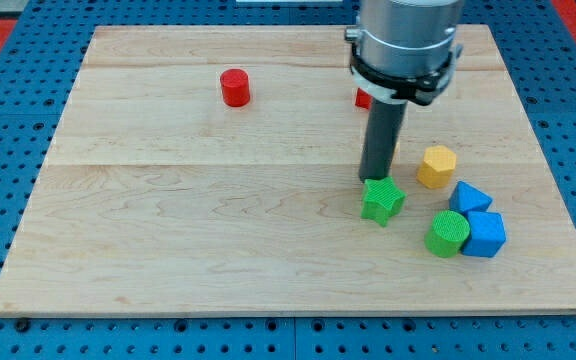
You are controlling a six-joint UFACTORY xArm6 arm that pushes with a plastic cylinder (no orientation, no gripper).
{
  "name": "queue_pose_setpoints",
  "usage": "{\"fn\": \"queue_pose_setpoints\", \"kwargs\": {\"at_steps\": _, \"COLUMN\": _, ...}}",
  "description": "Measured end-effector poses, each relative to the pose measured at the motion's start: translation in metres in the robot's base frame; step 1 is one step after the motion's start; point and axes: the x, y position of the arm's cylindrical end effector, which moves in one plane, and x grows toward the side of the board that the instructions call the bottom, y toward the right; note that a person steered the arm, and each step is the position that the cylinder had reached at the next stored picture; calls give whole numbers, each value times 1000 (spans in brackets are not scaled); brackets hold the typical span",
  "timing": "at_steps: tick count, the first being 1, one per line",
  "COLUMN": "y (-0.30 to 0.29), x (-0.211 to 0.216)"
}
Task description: Slide the green star to the green circle
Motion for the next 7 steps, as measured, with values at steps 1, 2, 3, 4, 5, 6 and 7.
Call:
{"fn": "queue_pose_setpoints", "kwargs": {"at_steps": 1, "y": 1, "x": 2}}
{"fn": "queue_pose_setpoints", "kwargs": {"at_steps": 2, "y": -32, "x": -5}}
{"fn": "queue_pose_setpoints", "kwargs": {"at_steps": 3, "y": -75, "x": -6}}
{"fn": "queue_pose_setpoints", "kwargs": {"at_steps": 4, "y": -91, "x": 7}}
{"fn": "queue_pose_setpoints", "kwargs": {"at_steps": 5, "y": -89, "x": 12}}
{"fn": "queue_pose_setpoints", "kwargs": {"at_steps": 6, "y": -73, "x": 12}}
{"fn": "queue_pose_setpoints", "kwargs": {"at_steps": 7, "y": -50, "x": 23}}
